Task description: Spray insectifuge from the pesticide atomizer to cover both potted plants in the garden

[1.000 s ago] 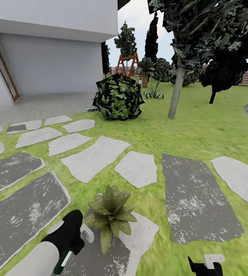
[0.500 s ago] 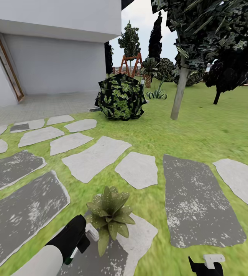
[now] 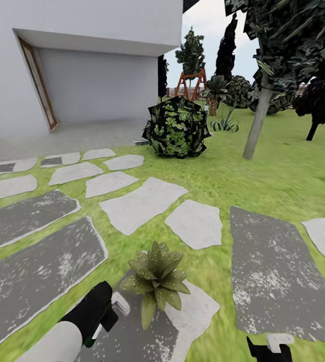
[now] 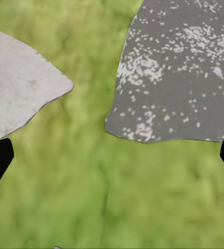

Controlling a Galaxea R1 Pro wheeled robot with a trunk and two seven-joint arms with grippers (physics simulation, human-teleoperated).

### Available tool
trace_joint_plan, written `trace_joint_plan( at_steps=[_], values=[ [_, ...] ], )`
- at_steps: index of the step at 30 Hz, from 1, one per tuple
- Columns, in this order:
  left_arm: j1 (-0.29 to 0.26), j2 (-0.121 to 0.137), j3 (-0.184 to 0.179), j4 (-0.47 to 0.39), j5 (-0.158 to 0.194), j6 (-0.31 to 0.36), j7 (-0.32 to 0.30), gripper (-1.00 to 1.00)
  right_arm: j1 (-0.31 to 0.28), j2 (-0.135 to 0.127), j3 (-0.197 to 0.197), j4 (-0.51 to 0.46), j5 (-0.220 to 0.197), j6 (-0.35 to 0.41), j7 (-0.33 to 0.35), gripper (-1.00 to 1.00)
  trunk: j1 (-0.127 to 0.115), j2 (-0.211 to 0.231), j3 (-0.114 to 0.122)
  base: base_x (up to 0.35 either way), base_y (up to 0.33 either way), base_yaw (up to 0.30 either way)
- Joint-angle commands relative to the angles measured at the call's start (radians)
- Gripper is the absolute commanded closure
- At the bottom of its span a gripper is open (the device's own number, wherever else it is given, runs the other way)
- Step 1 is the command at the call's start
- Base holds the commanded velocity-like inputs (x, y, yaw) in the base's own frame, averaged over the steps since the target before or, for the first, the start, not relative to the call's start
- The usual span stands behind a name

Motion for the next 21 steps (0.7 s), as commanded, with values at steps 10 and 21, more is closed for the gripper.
trace_joint_plan(
  at_steps=[10,21],
  values=[
    [0.023,-0.002,0.152,0.013,-0.008,-0.003,-0.009,1.00,-0.001,0.000,-0.008,-0.001,0.004,-0.004,0.008,-1.00,0.000,0.000,-0.001,0.000,0.000,0.255],
    [0.027,-0.017,0.153,0.020,-0.010,-0.003,-0.005,1.00,-0.001,0.000,-0.008,-0.001,0.004,-0.004,0.008,-1.00,0.000,0.000,-0.001,-0.007,-0.173,0.034]
  ],
)
